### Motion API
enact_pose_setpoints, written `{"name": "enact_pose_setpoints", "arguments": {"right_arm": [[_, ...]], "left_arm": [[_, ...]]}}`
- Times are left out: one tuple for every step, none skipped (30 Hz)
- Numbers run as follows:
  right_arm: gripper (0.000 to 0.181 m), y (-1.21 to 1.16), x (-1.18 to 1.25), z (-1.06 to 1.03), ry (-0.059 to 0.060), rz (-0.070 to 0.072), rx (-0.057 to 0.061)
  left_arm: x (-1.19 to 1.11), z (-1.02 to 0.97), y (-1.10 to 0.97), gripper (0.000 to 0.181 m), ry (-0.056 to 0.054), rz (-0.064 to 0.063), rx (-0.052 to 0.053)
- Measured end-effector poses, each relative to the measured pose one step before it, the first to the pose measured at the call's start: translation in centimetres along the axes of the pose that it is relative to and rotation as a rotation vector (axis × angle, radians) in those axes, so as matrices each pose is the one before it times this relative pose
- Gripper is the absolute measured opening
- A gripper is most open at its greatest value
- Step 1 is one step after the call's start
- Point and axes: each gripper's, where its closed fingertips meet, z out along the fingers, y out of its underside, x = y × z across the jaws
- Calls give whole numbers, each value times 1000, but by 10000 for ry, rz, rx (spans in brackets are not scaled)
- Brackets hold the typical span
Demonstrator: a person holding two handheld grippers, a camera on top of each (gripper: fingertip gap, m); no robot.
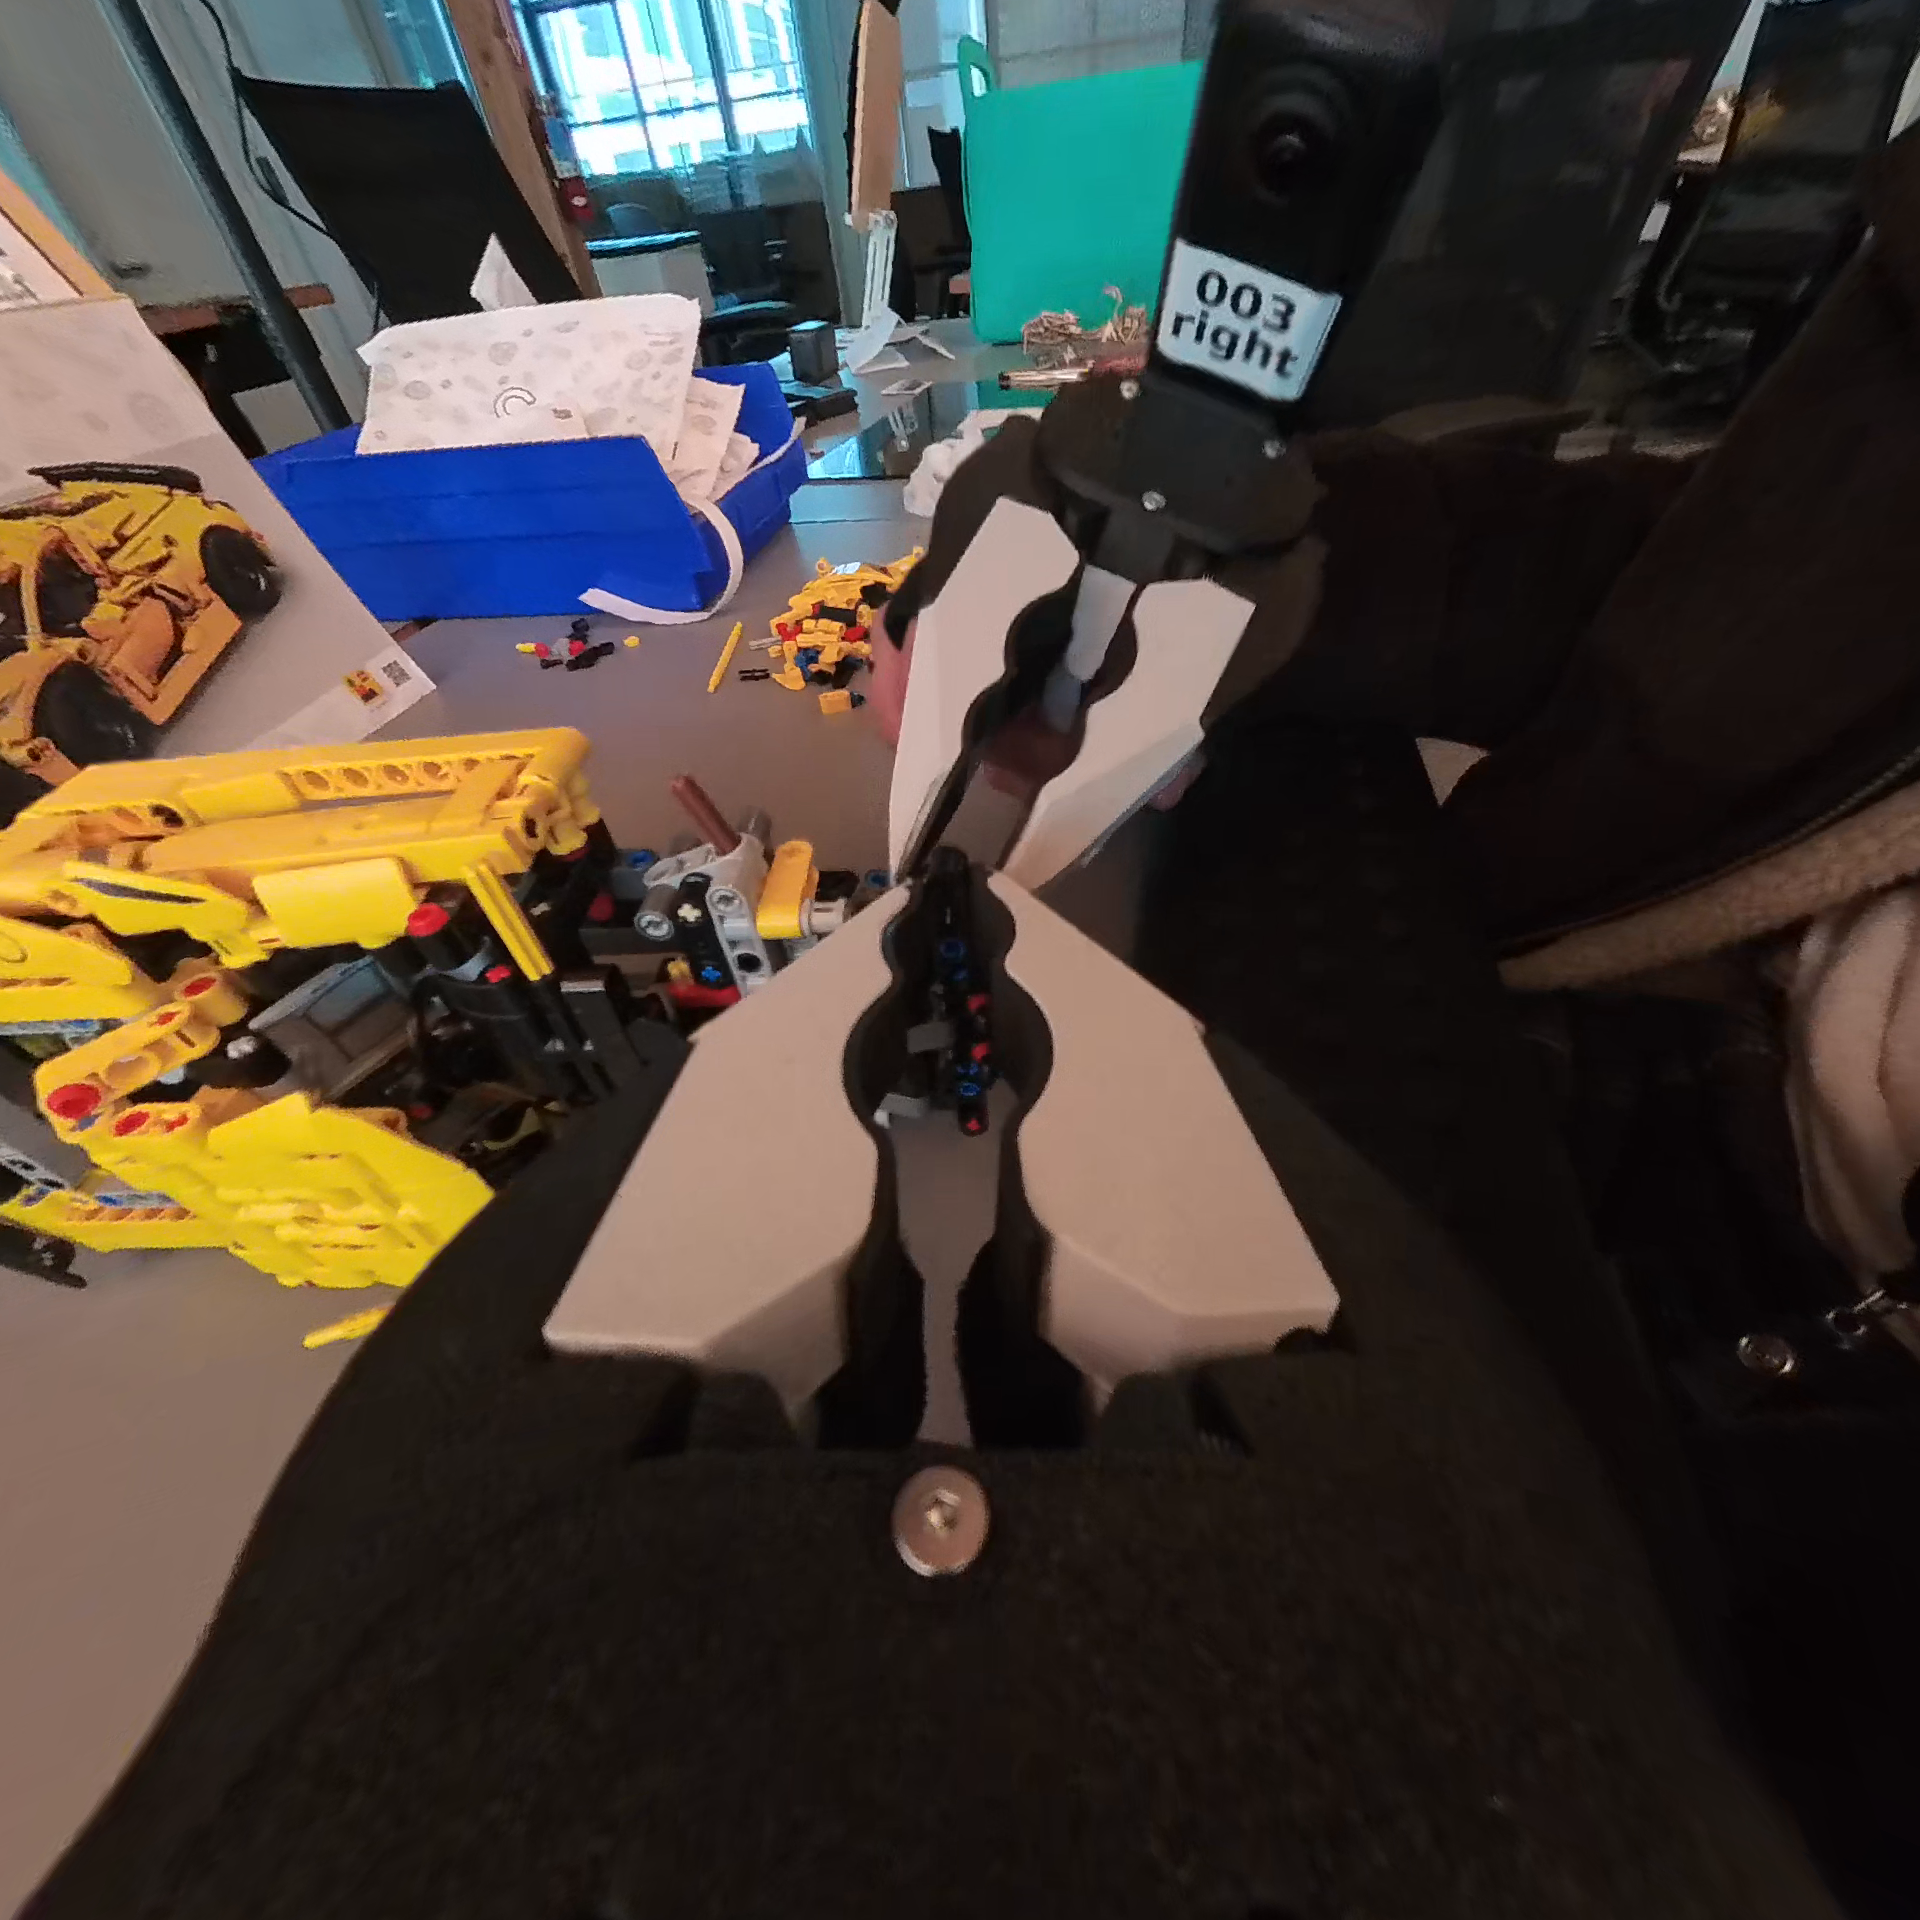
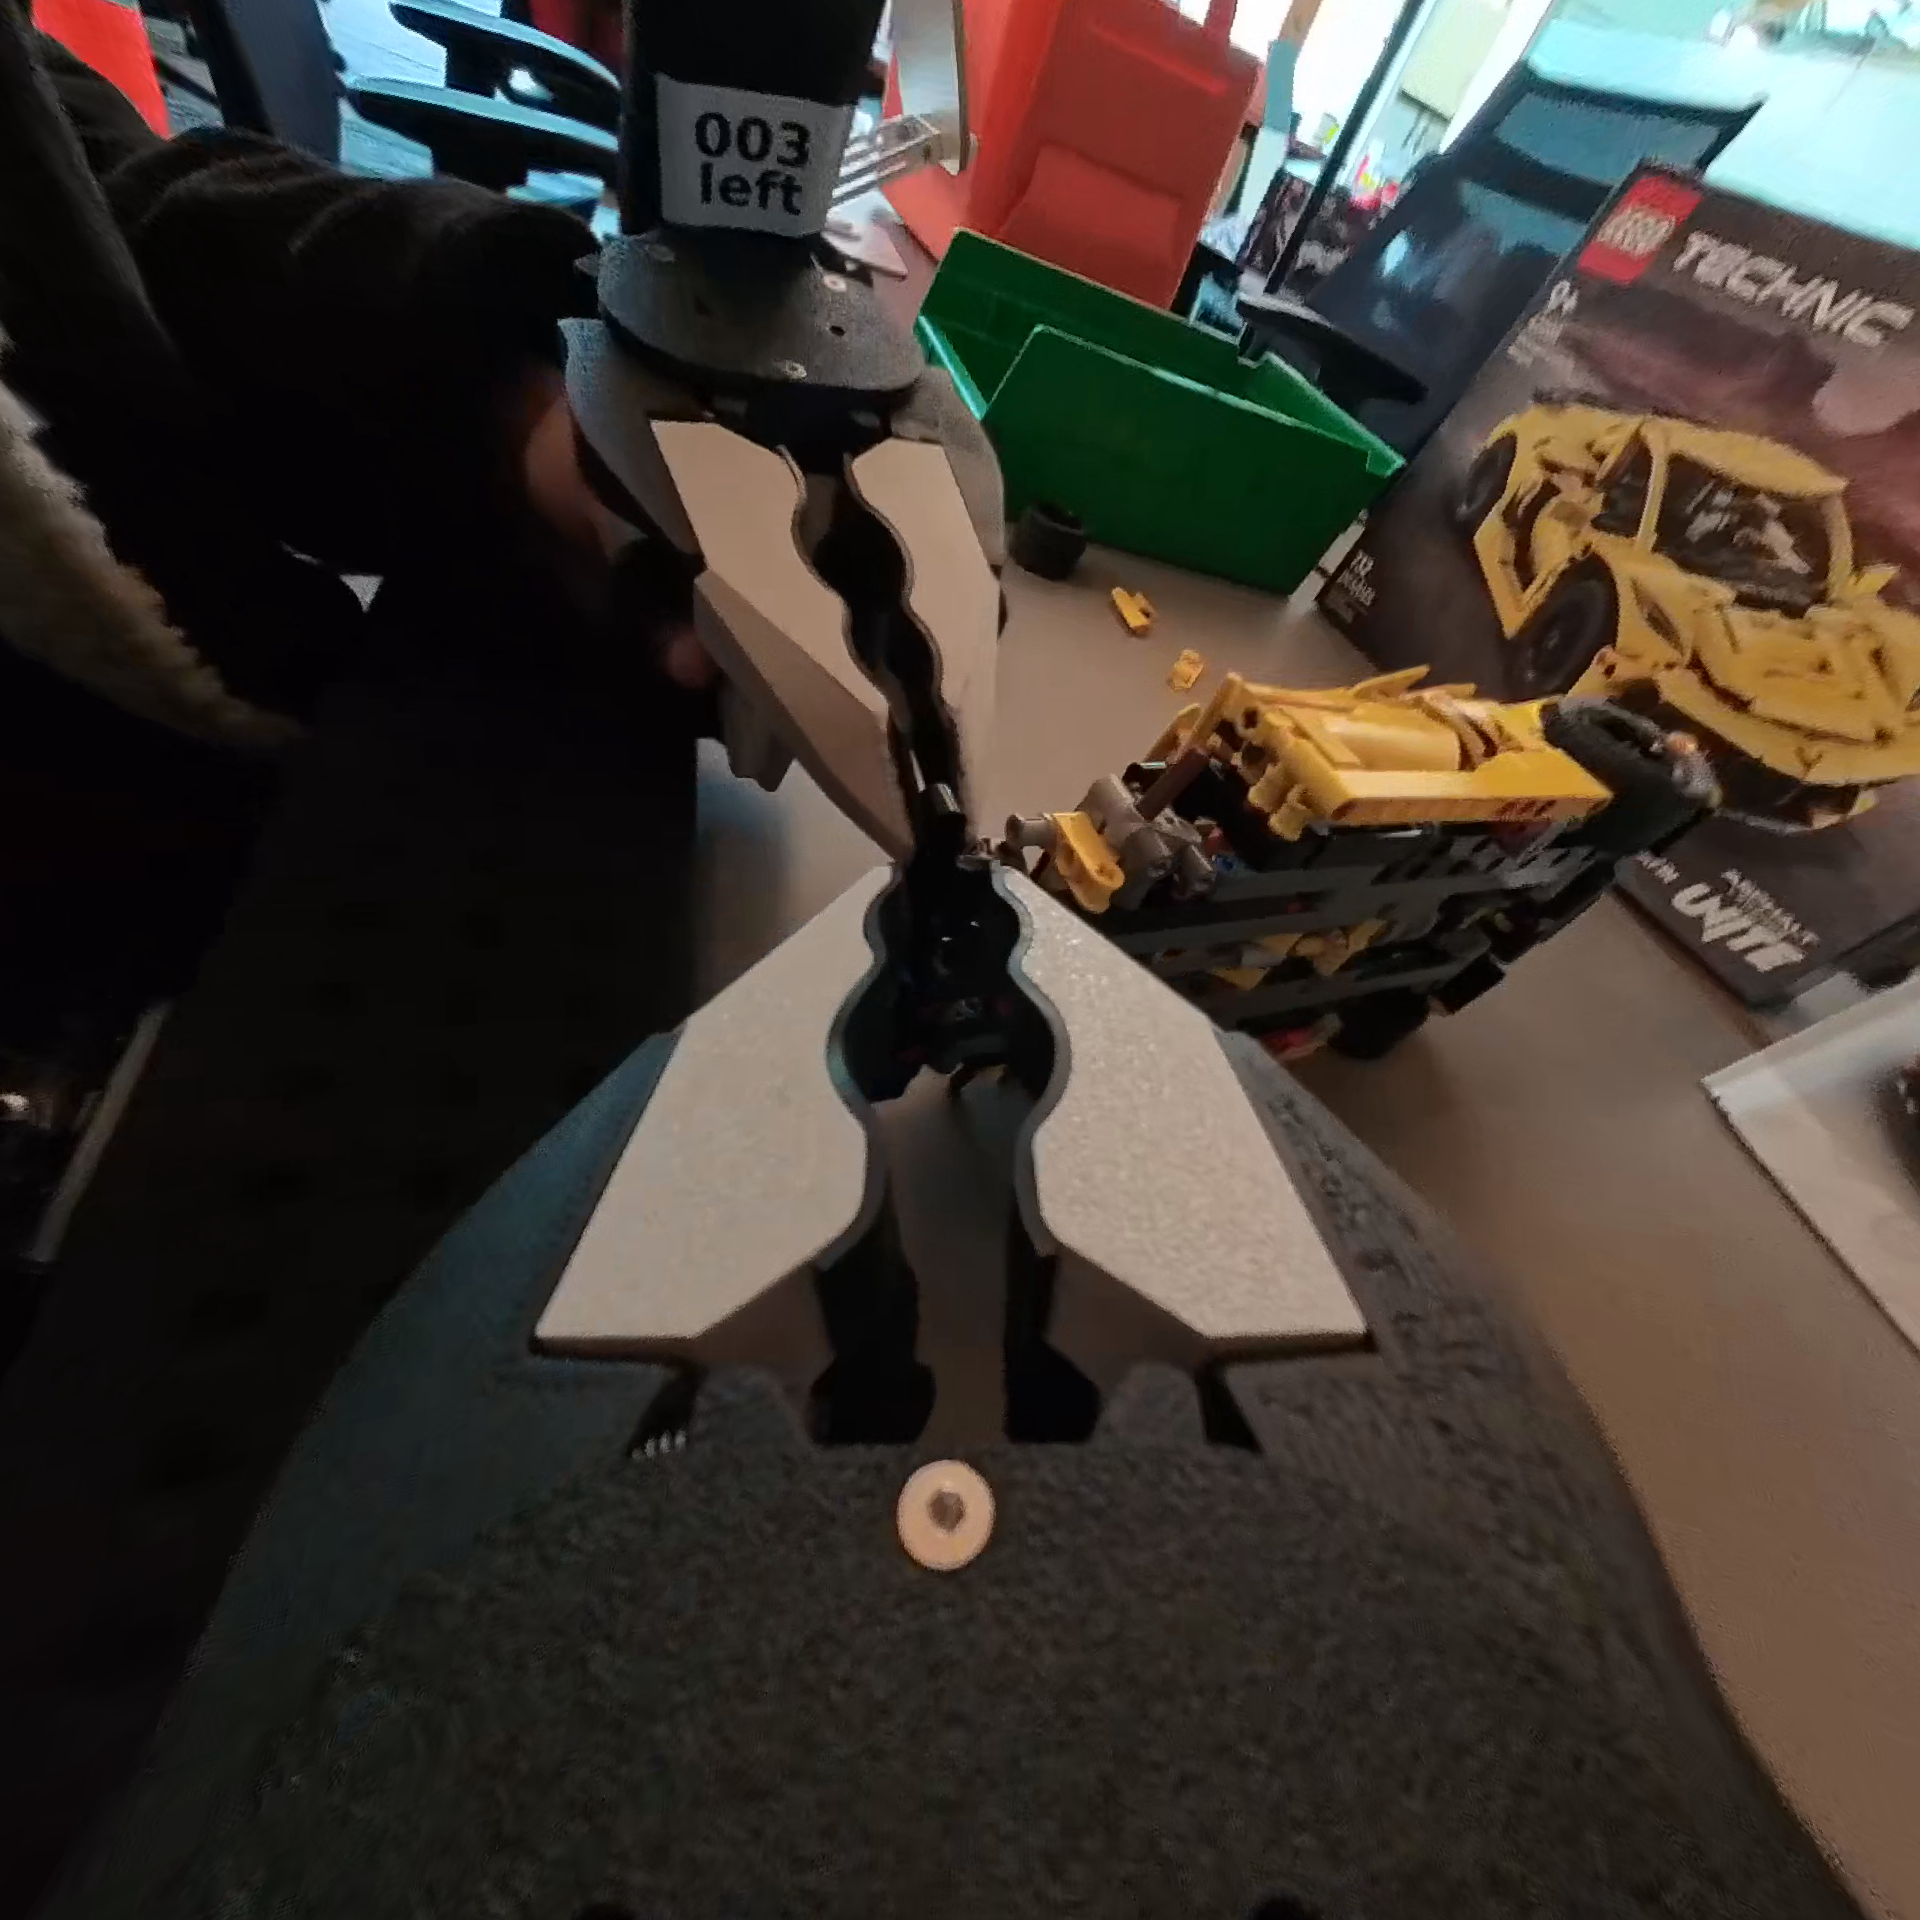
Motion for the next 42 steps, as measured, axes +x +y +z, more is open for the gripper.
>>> {"name": "enact_pose_setpoints", "arguments": {"right_arm": [[10,-55,-31,-139,-55,307,-88],[8,-70,-126,-94,-128,215,12],[7,-16,-80,12,-93,255,42],[7,-4,-84,-33,-114,182,42],[7,6,-116,-75,-123,153,-2],[7,-10,-121,-71,-145,220,9],[7,4,-60,-37,-122,242,35],[7,2,3,-38,-101,133,53],[7,-23,37,-8,-72,1,89],[7,-80,-4,20,-39,-111,136],[7,-14,-39,12,30,-257,96],[8,161,29,39,112,-331,-59],[8,272,26,155,107,-252,-191],[8,98,-9,135,33,-95,-101],[7,4,-16,26,-86,31,-82],[7,11,-22,-70,-239,223,-200],[7,33,-57,-50,-460,635,-173],[7,8,-78,-38,-529,847,45],[7,5,-15,-55,-284,427,168],[6,26,-28,-16,-76,94,68],[6,23,-64,0,-83,158,1],[6,65,-78,-91,-165,255,-6],[6,47,241,-543,-61,302,80],[6,-312,793,-1250,182,337,380],[6,-553,830,-1536,184,369,491],[6,-530,466,-1263,41,295,430],[6,-563,105,-764,-66,250,408],[6,-407,-239,-209,-174,142,256],[6,88,-234,264,-106,-11,-78],[6,325,-159,469,-90,17,-172],[6,251,-184,451,-159,159,-115],[6,72,-213,284,-174,205,-35],[6,-170,-259,106,-181,129,106],[6,-247,-214,-42,-156,118,161],[6,-165,-35,-102,-72,130,116],[6,-39,63,-82,-14,106,50],[6,-22,72,-17,20,69,33],[6,-32,-6,60,-5,35,22],[6,-103,-81,133,-39,52,58],[6,-184,-91,203,-26,83,108],[6,-125,-111,286,35,-2,62],[6,56,-80,408,185,-204,-68]], "left_arm": [[17,12,4,7,95,-101,-1],[38,-49,37,7,134,-137,-25],[60,-48,27,7,132,-125,-30],[65,-27,-2,7,97,-65,10],[97,4,5,7,68,6,-5],[104,2,-7,7,51,33,-4],[63,18,-5,7,29,4,1],[6,20,-7,7,-20,7,1],[-11,18,-21,7,-43,41,19],[-8,-4,-19,7,-29,38,22],[26,-13,-3,7,-12,-11,27],[7,-11,-7,7,-2,-56,32],[-12,-2,-9,7,10,-63,10],[-6,-26,-6,7,6,-25,1],[-8,-50,14,7,9,40,4],[26,-15,17,7,5,83,-22],[21,10,19,7,-35,159,-57],[18,-11,13,7,-34,176,-93],[18,-30,12,7,22,19,-78],[24,-1,10,7,57,-60,-26],[58,-29,22,7,34,28,-23],[59,-84,1,7,9,56,-17],[-68,-303,32,7,-2,-10,8],[-229,-617,67,7,-2,-88,32],[-375,-757,133,7,-25,-111,57],[-470,-610,205,7,-112,-75,-2],[-434,-345,99,7,-137,-74,9],[-243,-82,-61,7,-43,-130,49],[34,124,-11,7,88,-125,-7],[120,193,47,7,70,-19,-20],[48,110,-25,7,-43,112,6],[16,35,12,7,-75,136,-14],[-9,-2,0,7,-27,-2,32],[-1,30,-21,7,23,-138,57],[-27,88,-49,7,30,-161,54],[-8,153,-38,7,8,-92,40],[23,239,-43,7,-41,24,14],[52,276,-47,7,-92,84,-14],[43,204,-88,7,-93,31,-37],[142,-41,-383,7,36,-122,115],[200,-422,-1005,14,192,-363,538],[53,-654,-1346,18,197,-562,810]]}}
